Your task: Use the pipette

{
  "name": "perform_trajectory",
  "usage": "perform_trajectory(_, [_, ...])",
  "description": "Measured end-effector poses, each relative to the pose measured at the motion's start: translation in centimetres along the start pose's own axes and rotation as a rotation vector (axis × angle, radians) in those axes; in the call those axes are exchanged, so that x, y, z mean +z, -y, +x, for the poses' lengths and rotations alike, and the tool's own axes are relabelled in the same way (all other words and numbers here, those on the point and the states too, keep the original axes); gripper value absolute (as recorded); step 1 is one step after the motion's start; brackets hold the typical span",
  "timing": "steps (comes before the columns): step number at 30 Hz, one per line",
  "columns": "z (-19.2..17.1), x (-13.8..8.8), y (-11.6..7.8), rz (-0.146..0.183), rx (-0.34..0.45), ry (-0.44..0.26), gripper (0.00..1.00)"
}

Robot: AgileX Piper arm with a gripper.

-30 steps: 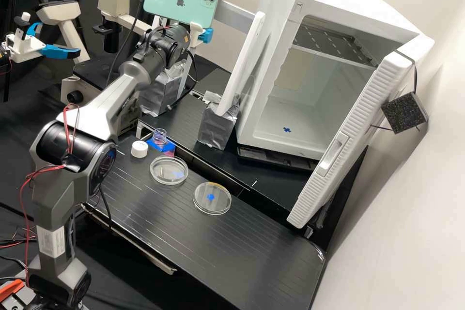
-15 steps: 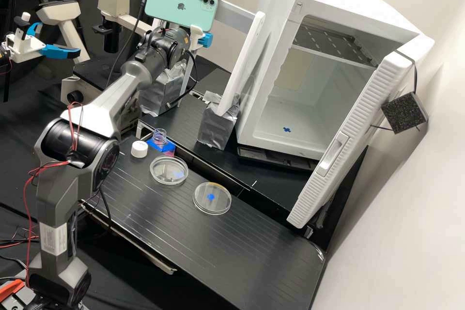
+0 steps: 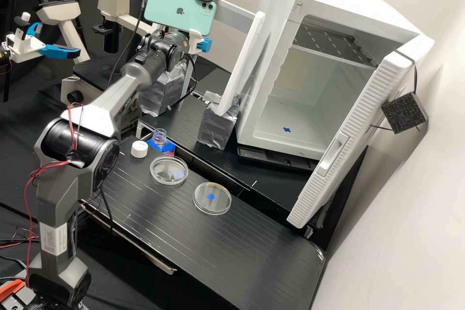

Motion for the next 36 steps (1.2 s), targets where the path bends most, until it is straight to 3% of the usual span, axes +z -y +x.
perform_trajectory(18, [0.5,-0.4,0.1,-0.030,0.048,-0.008,1.00])
perform_trajectory(20, [0.5,-0.6,0.2,-0.017,0.045,-0.011,1.00])
perform_trajectory(27, [-0.4,0.1,1.4,-0.019,0.080,-0.077,1.00])
perform_trajectory(29, [-1.4,0.3,1.9,0.015,0.087,-0.114,1.00])
perform_trajectory(30, [-2.0,0.4,2.0,0.011,0.109,-0.136,1.00])
perform_trajectory(32, [-3.7,1.0,2.5,0.033,0.154,-0.160,1.00])
perform_trajectory(36, [-7.9,2.5,3.1,0.053,0.322,-0.220,1.00])
